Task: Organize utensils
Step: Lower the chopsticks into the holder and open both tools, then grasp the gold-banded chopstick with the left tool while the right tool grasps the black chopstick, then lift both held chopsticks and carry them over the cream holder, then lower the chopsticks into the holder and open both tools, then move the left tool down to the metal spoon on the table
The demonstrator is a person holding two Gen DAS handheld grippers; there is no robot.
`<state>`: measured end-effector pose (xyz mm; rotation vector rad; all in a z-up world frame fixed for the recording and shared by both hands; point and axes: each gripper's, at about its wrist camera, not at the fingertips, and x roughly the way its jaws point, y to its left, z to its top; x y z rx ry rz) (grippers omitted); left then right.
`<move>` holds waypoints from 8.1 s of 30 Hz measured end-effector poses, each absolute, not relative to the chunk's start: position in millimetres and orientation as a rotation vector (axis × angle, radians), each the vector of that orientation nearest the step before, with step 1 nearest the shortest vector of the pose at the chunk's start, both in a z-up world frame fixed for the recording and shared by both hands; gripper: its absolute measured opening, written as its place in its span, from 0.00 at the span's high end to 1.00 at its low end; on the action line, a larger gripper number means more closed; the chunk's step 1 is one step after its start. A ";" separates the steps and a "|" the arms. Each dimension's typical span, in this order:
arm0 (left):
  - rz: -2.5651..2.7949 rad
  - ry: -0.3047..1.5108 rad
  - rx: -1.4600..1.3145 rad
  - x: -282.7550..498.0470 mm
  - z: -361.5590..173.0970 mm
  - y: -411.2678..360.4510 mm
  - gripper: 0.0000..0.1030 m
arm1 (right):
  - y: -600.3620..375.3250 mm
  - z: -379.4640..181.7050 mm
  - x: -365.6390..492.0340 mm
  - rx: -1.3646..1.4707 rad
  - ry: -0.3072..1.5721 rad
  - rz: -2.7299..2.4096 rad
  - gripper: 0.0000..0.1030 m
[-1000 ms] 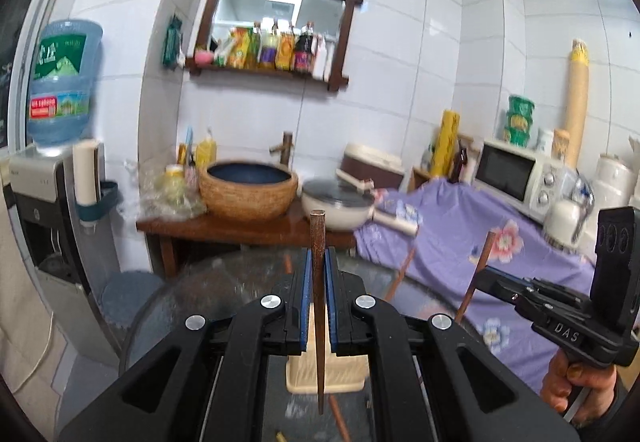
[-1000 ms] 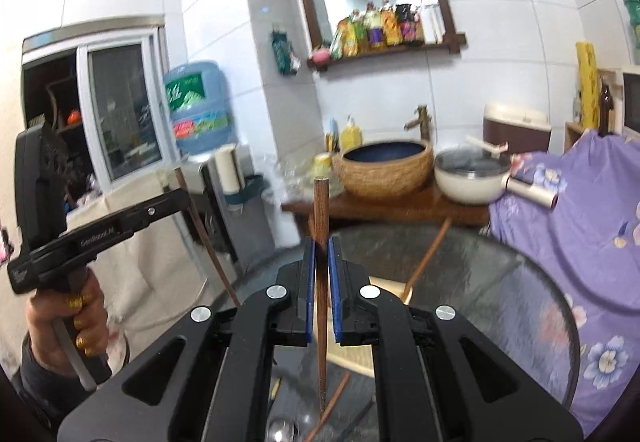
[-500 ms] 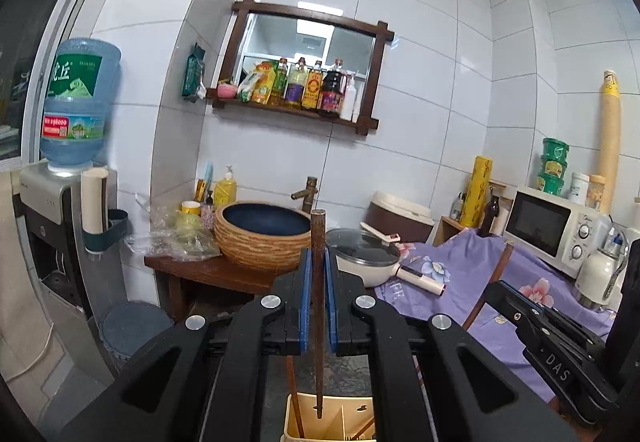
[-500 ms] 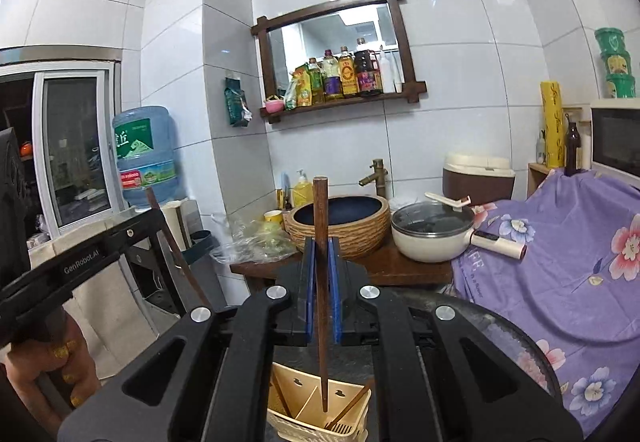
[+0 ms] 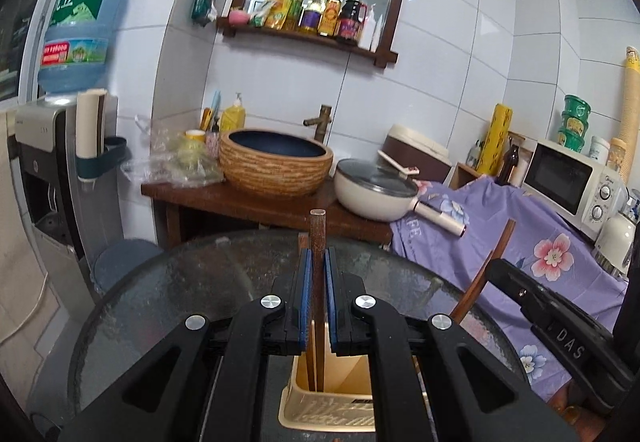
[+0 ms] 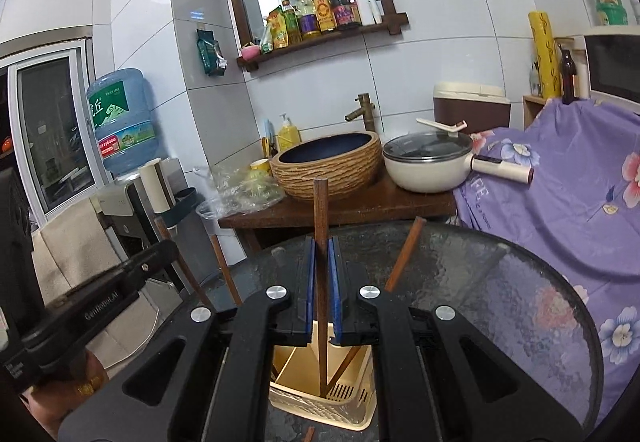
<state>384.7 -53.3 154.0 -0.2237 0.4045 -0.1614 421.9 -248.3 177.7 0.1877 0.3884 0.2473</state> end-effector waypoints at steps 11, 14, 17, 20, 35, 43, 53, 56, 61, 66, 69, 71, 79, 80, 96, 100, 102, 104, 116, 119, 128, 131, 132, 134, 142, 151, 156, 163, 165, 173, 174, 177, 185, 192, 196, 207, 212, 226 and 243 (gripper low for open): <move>-0.155 0.448 -0.212 390.4 131.2 -51.6 0.94 | -249.3 160.0 423.8 0.183 0.409 0.226 0.93; -0.164 0.454 -0.216 391.4 132.2 -50.8 0.94 | -247.7 159.9 422.8 0.170 0.407 0.223 0.92; -0.180 0.462 -0.224 390.1 133.0 -50.5 0.89 | -246.7 159.2 419.6 0.153 0.401 0.215 0.90; -0.190 0.459 -0.219 383.9 132.8 -49.2 0.68 | -247.6 159.8 410.0 0.128 0.371 0.203 0.47; -0.184 0.730 -0.123 321.5 36.8 -10.9 0.34 | -256.4 71.4 340.6 0.043 0.625 0.268 0.46; -0.190 0.859 -0.092 307.3 -13.1 -13.5 0.52 | -240.1 -2.1 332.7 0.018 0.828 0.264 0.46; -0.217 0.925 -0.055 302.0 -35.7 -29.2 0.61 | -222.2 -25.6 340.2 -0.017 0.910 0.234 0.53; -0.219 0.929 -0.042 301.1 -38.1 -34.5 0.64 | -218.1 -28.6 342.8 -0.025 0.927 0.226 0.59; -0.217 0.929 0.010 301.8 -39.5 -44.9 0.74 | -211.7 -32.5 346.8 -0.054 0.945 0.217 0.64; -0.209 0.922 0.056 302.6 -40.5 -50.7 0.79 | -208.7 -33.8 349.6 -0.090 0.940 0.210 0.66; -0.210 0.921 0.065 304.0 -40.5 -52.0 0.83 | -210.1 -33.4 354.5 -0.087 0.940 0.212 0.70; -0.212 0.924 0.057 306.2 -40.2 -50.4 0.86 | -210.5 -33.0 358.2 -0.083 0.945 0.211 0.72; -0.236 0.930 0.034 313.1 -40.1 -57.2 0.89 | -206.4 -32.0 374.2 -0.083 0.962 0.205 0.81; -0.237 0.929 0.037 313.7 -40.1 -59.0 0.89 | -204.7 -32.0 375.2 -0.091 0.962 0.204 0.81; -0.257 0.933 0.015 324.9 -39.5 -66.7 0.92 | -212.1 -31.8 379.9 -0.018 0.951 0.230 0.92; -0.276 0.943 -0.015 329.1 -39.7 -65.1 0.93 | -218.3 -32.2 379.1 0.046 0.954 0.273 0.92; -0.284 0.937 -0.033 330.2 -38.5 -63.1 0.93 | -220.8 -29.8 377.3 0.049 0.941 0.279 0.92; -0.285 0.927 -0.037 330.2 -35.9 -61.1 0.94 | -223.7 -27.5 375.7 0.055 0.931 0.287 0.92; -0.303 0.827 -0.082 318.1 8.1 -52.6 0.94 | -237.6 10.9 358.8 0.114 0.824 0.351 0.92; -0.310 0.780 -0.091 310.9 27.4 -48.9 0.94 | -238.9 27.6 351.2 0.126 0.787 0.381 0.92; -0.316 0.657 -0.099 284.8 73.9 -38.1 0.94 | -248.0 80.0 315.5 0.143 0.656 0.462 0.92; -0.316 0.629 -0.101 279.7 84.7 -35.7 0.94 | -248.8 95.6 305.2 0.127 0.619 0.475 0.92; -0.316 0.622 -0.100 278.8 86.9 -34.4 0.94 | -248.8 98.2 303.7 0.123 0.613 0.481 0.92; -0.313 0.603 -0.101 276.0 94.2 -32.2 0.94 | -249.0 106.4 298.5 0.112 0.594 0.484 0.93; -0.309 0.546 -0.095 263.7 115.6 -21.6 0.94 | -253.6 125.9 289.8 0.106 0.563 0.492 0.93; -0.303 0.506 -0.082 259.1 131.8 -21.0 0.94 | -249.8 138.9 288.0 0.094 0.541 0.498 0.93; -0.307 0.493 -0.074 261.0 138.2 -26.1 0.94 | -247.1 145.1 289.2 0.087 0.531 0.492 0.93; -0.323 0.465 -0.053 265.2 157.1 -34.4 0.94 | -240.4 164.9 295.4 0.060 0.515 0.499 0.93; -0.339 0.460 -0.058 268.4 167.1 -36.1 0.94 | -239.7 175.3 299.4 0.063 0.509 0.501 0.93; -0.349 0.386 -0.095 281.6 225.3 -37.2 0.94 | -242.0 240.3 315.9 0.091 0.435 0.496 0.93; -0.345 0.369 -0.100 282.8 234.2 -37.0 0.94 | -241.7 248.2 317.5 0.088 0.418 0.486 0.93; -0.321 0.319 -0.117 290.3 260.8 -37.7 0.94 | -241.1 277.2 328.2 0.089 0.361 0.448 0.93; -0.219 0.241 -0.190 326.6 271.0 -43.7 0.94 | -240.2 298.2 356.3 0.112 0.278 0.360 0.93; -0.176 0.287 -0.211 350.6 226.6 -49.9 0.94 | -238.2 254.7 384.7 0.113 0.314 0.296 0.93; -0.180 0.347 -0.219 361.0 197.4 -49.6 0.94 | -241.6 222.8 398.4 0.138 0.378 0.279 0.93; -0.189 0.455 -0.221 371.6 146.1 -50.0 0.94 | -241.9 169.3 408.5 0.168 0.467 0.260 0.93; -0.191 0.492 -0.213 374.9 131.4 -51.4 0.94 | -244.1 163.9 409.0 0.161 0.462 0.245 0.92; -0.197 0.501 -0.138 338.6 107.0 -51.0 0.26 | -260.5 150.5 366.2 0.149 0.432 0.214 0.35; -0.318 0.786 0.053 233.6 1.2 -58.8 0.28 | -250.9 31.5 294.9 0.014 0.667 0.282 0.32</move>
